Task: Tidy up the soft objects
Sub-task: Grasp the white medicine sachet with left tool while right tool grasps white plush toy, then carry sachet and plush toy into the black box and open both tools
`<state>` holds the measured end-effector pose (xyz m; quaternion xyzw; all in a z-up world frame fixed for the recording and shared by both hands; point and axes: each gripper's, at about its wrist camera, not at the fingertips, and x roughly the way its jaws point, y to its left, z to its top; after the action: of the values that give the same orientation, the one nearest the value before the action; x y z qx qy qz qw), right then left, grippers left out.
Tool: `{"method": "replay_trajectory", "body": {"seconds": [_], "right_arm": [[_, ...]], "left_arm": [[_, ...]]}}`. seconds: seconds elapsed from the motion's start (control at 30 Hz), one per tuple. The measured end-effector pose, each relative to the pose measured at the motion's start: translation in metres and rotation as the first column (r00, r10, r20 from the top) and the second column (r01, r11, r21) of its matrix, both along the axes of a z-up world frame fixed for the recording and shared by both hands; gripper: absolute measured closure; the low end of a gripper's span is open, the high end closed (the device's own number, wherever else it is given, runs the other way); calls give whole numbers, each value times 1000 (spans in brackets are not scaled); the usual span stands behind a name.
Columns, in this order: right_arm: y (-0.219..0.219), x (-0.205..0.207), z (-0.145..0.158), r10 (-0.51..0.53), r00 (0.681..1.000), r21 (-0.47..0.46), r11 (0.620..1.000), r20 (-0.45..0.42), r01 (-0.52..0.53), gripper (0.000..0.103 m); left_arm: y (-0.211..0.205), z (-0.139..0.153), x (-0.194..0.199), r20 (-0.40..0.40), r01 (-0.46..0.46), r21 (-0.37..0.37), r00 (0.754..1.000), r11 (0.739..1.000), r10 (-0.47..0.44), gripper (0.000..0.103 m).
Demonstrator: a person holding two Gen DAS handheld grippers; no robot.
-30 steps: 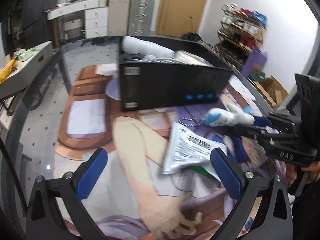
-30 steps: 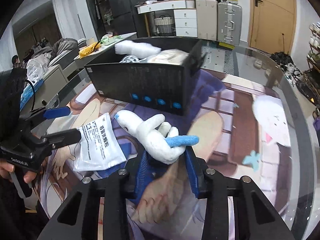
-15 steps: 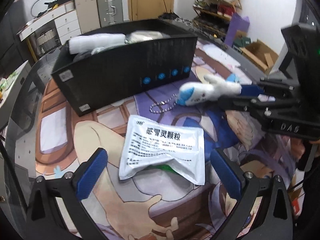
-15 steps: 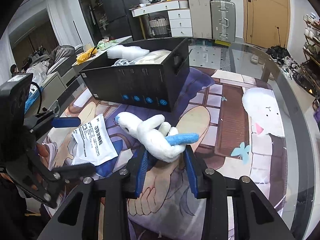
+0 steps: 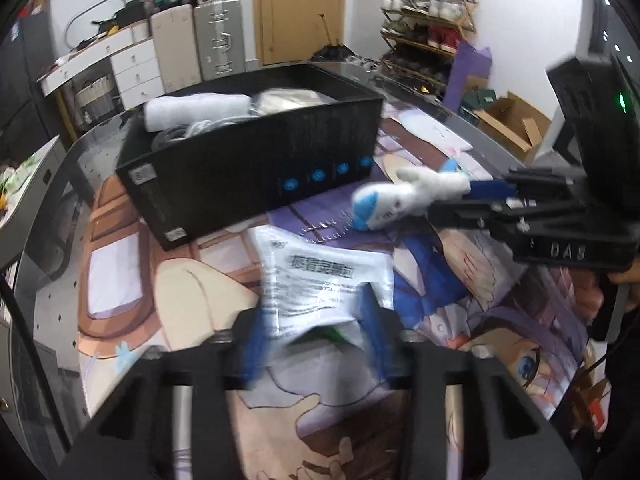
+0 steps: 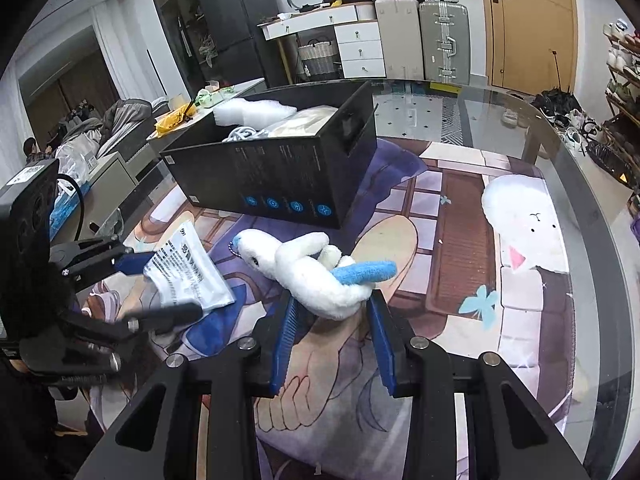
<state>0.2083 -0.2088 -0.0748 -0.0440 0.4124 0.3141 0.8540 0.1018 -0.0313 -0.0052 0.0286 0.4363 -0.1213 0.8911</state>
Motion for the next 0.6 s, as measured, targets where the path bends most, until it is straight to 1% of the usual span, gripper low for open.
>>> {"method": "replay_trajectory", "body": {"seconds": [0.03,0.07,0.1,0.23,0.4,0.47,0.53,0.6], "right_arm": [[0,0,0,-1,1000,1,1000,1,1,68],[1,0,1,-1,1000,2,1000,3,1,72],[0,0,2,0,1000,0,1000,4,0,73],[0,0,2,-2,1000,2,1000,7,2,74],[-2,-1,3,1,1000,8,1000,11,-1,76],[-3,-2,6,9,1000,20,1000,20,-9,79],[-6,-3,8,9,1000,19,1000,22,-9,89],[-8,-3,8,12,1000,9,1000,23,-13,89]], "left_arm": [[1,0,-1,2,-2,3,1000,1000,2,66],[2,-1,-1,2,0,4,1000,1000,0,66],[3,-1,-2,1,0,-1,1000,1000,0,66],[2,0,-7,8,0,4,1000,1000,0,66],[6,1,-8,12,-14,-37,1000,999,15,66],[9,4,-10,18,-26,-53,999,998,27,66],[14,7,-11,28,-38,-66,999,997,40,66],[17,10,-11,34,-47,-74,998,996,50,66]]}}
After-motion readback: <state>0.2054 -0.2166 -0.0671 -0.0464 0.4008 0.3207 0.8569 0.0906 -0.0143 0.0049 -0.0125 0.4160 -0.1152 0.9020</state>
